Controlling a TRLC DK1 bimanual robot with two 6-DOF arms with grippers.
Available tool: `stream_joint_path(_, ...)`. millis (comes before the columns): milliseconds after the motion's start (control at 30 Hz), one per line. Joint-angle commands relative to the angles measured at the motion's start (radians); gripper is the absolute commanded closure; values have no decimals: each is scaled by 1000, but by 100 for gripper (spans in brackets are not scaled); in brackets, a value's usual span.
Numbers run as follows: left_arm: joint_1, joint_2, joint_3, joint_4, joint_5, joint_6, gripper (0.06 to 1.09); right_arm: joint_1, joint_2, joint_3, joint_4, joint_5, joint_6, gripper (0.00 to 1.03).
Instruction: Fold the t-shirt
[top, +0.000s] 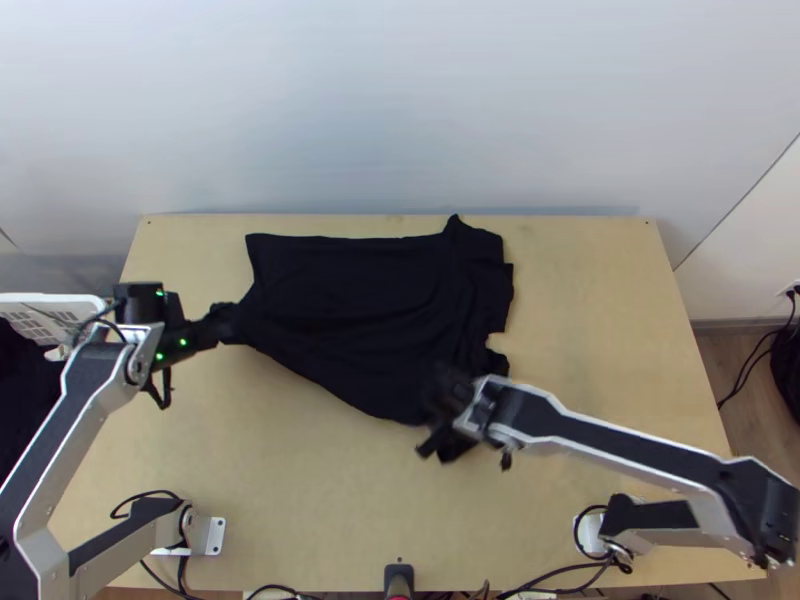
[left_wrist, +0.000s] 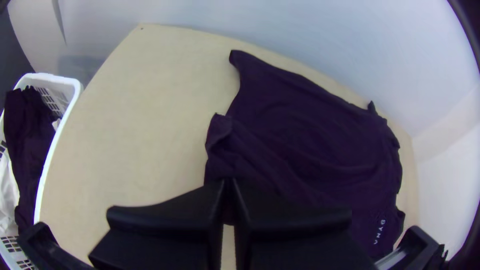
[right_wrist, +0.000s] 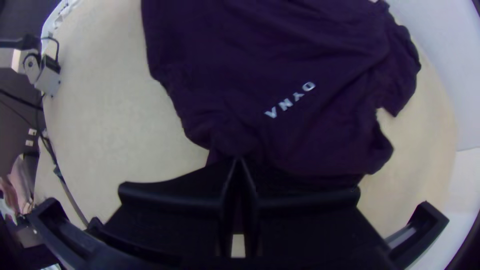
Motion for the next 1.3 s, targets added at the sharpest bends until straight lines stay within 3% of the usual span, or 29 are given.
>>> stream_joint_path(0, 11, -21, 185, -88, 0, -41, 105, -195, -124, 205, -105, 23, -69, 100)
stream_joint_path(167, 14, 4, 349, -140, -1, -59, 105, -294, -148, 426, -189, 19, -88, 100)
stream_joint_path(400, 16, 43, 618, -212, -37, -90, 105, -380, -139, 731, -251, 23, -37, 100)
stream_joint_path(633, 17, 97, 938, -229, -184, -56, 105, -465, -104, 1032, -272, 158, -75, 100)
stream_joint_path(867, 11, 140, 1225, -221, -252, 30, 105, -446, -114, 1156, -191, 349, -253, 100)
stream_joint_path(1000, 3, 139, 1340, -154, -302, 120, 105, -363, -147, 1159, -33, 494, -445, 100)
stream_joint_path(1133, -14, 80, 1350, -23, -344, 209, 105, -295, -190, 1125, 154, 576, -654, 100)
stream_joint_path(1267, -15, 16, 1353, -17, -351, 257, 105, -194, -245, 1070, 318, 649, -853, 100)
